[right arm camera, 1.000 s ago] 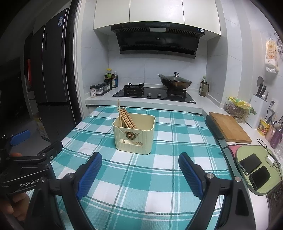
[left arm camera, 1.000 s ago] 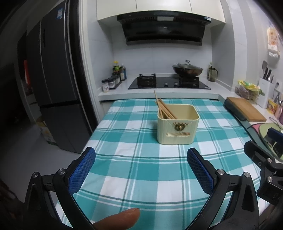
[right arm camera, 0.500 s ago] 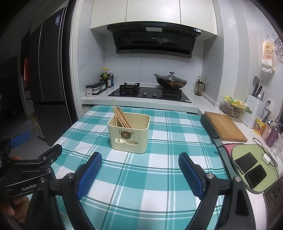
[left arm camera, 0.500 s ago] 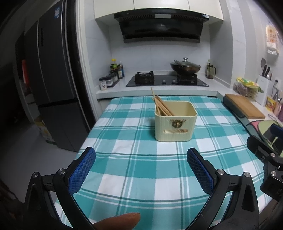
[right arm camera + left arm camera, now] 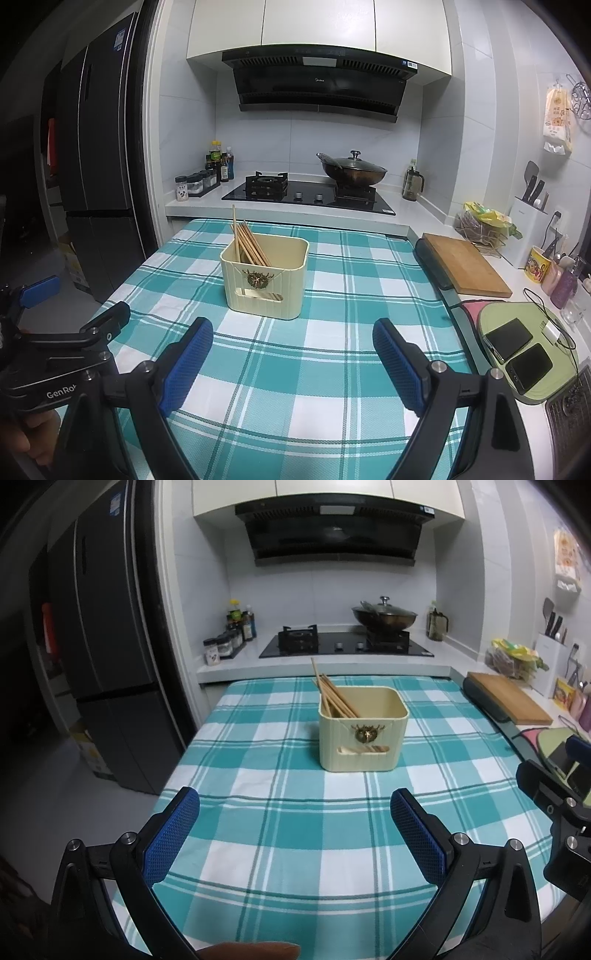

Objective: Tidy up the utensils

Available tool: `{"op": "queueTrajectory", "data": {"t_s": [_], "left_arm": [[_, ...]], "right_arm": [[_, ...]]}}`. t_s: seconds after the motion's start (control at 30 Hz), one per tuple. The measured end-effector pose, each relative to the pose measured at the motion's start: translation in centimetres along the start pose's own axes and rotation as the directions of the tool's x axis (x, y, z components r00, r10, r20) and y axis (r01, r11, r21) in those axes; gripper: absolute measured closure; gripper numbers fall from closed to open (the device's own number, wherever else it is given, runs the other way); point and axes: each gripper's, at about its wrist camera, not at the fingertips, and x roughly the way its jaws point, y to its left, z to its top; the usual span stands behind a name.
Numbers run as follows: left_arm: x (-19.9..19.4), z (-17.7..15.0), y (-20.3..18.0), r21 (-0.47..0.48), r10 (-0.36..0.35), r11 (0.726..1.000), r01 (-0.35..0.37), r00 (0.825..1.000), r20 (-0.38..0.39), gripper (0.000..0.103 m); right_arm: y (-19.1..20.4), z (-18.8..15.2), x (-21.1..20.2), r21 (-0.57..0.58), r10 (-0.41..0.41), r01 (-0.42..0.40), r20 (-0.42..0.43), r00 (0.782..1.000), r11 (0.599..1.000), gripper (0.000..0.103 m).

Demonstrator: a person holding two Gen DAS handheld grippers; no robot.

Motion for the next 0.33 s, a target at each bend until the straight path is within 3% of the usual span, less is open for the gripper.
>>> {"op": "queueTrajectory", "data": {"t_s": [0.13,0.33], "left_arm": [[0.1,0.0,-0.1,0.0,0.001,1.0,-0.001,1.0,0.002,0.0],[-1.0,0.2,0.4,-0.032,0.017,0.999,-0.015,0.997,0.079,0.0]], "right_arm": [[-0.2,-0.1,0.2,0.006,-0.003,0.003,-0.004,1.0,1.0,0.013],[-0.6,-0.3,0.2,0.014,-0.001,0.001,-0.01,1.0,1.0,0.013]]}}
